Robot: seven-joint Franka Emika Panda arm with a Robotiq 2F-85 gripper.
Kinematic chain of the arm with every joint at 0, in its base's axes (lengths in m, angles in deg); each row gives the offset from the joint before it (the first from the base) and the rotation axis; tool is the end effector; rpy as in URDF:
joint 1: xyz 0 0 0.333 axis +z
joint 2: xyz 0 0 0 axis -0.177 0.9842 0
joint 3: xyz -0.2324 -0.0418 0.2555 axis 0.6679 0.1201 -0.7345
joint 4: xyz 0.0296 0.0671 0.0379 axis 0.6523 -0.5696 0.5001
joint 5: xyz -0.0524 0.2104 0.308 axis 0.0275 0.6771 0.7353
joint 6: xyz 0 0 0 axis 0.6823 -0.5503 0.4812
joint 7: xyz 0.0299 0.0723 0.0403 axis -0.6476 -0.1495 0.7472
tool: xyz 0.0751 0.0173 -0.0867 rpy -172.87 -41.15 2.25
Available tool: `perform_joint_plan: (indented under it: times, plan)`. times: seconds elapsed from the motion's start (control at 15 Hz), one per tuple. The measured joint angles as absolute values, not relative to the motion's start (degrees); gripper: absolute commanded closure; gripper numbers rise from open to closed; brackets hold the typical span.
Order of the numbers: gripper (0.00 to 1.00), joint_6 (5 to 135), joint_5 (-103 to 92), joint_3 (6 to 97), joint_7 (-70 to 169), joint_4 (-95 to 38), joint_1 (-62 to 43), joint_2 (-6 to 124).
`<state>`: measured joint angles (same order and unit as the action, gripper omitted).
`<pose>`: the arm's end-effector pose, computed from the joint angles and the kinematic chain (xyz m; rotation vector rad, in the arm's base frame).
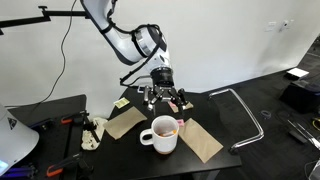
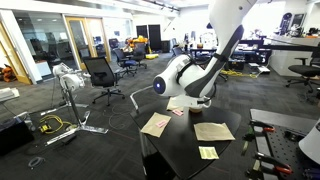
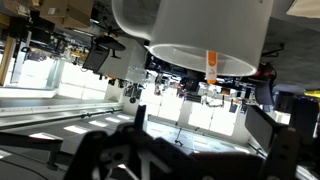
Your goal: Pick up the pen and put it in the cup
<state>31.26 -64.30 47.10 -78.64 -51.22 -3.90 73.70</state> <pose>0.5445 -0.0314 0.2195 1.4223 -1.3928 0.6996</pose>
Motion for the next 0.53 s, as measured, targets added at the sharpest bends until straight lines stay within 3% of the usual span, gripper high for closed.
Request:
perform_joint_plan:
  times: [0.53]
  plan:
    - [0.0,29.08,-64.28,46.9,-78.1,-49.52,-3.47,68.1]
